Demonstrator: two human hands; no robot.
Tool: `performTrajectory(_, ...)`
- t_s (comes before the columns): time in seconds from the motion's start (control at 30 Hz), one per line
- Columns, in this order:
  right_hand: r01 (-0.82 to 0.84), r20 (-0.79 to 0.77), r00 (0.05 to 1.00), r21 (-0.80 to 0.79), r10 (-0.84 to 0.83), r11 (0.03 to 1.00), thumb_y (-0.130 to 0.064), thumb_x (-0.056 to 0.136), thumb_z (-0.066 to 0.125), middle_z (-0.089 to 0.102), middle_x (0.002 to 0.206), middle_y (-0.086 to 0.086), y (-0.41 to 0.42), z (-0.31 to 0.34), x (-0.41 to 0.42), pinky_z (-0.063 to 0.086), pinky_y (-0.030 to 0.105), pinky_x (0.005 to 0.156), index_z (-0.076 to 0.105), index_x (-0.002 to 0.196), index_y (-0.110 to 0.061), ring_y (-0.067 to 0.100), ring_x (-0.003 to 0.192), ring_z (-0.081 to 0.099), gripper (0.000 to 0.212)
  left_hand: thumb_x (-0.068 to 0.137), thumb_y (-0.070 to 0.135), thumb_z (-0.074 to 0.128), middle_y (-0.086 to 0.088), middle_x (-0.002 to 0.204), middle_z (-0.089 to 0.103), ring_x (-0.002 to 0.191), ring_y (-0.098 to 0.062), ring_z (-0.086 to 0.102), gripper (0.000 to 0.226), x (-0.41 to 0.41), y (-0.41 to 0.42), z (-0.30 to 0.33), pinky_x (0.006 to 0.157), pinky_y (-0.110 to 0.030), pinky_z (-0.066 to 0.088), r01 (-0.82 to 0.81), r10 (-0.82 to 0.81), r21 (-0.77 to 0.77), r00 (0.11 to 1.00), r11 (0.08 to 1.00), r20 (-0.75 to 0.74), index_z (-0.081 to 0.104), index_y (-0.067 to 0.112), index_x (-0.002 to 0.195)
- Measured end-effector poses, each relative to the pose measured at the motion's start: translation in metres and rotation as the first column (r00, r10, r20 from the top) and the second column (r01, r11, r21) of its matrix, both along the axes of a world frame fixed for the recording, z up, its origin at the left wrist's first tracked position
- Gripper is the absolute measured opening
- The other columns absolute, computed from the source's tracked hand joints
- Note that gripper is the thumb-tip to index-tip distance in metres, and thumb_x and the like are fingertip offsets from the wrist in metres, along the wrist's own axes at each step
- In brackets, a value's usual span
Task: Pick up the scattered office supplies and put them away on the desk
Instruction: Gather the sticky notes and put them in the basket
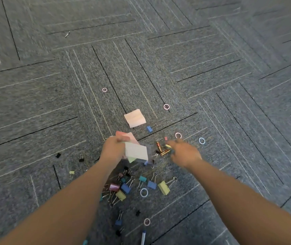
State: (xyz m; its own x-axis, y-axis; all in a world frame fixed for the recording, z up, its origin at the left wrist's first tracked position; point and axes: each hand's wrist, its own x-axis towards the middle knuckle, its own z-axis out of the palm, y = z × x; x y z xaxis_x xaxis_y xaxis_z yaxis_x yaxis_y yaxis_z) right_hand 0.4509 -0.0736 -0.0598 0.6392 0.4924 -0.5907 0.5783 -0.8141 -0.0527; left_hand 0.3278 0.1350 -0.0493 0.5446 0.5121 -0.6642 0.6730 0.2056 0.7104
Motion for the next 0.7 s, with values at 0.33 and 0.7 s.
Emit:
performTrajectory(0.33, 0.125, 0.099, 0.986, 0.102, -0.135, 0.987, -0.022, 0.092, 0.046, 0.062, 0.080, 0.000, -0.005, -0.053, 0.014, 0.056, 0.034, 0.060, 0.048, 0.120, -0.023, 0.020, 0.067, 0.062, 0.028, 0.085, -0.007, 0.055, -0.006, 0.115, 0.051, 0.096, -0.027, 0.057, 0.019, 0.001, 0.021, -0.040, 0.064, -0.041, 0.060, -0.088, 0.084, 0.124, 0.996, 0.988, 0.032, 0.062, 0.007, 0.095)
performTrajectory(0.7, 0.267, -0.083, 0.963, 0.212, -0.255, 0.940, -0.031, 0.095, 0.051, 0.059, 0.079, 0.001, 0.035, -0.067, 0.005, 0.059, 0.034, 0.057, 0.049, 0.107, -0.016, 0.014, 0.060, 0.059, 0.020, 0.084, -0.012, 0.046, -0.005, 0.125, 0.046, 0.108, -0.031, 0.048, 0.026, -0.011, 0.027, -0.047, 0.047, -0.026, 0.057, -0.181, 0.179, 0.082, 0.983, 0.980, 0.031, 0.061, 0.007, 0.093)
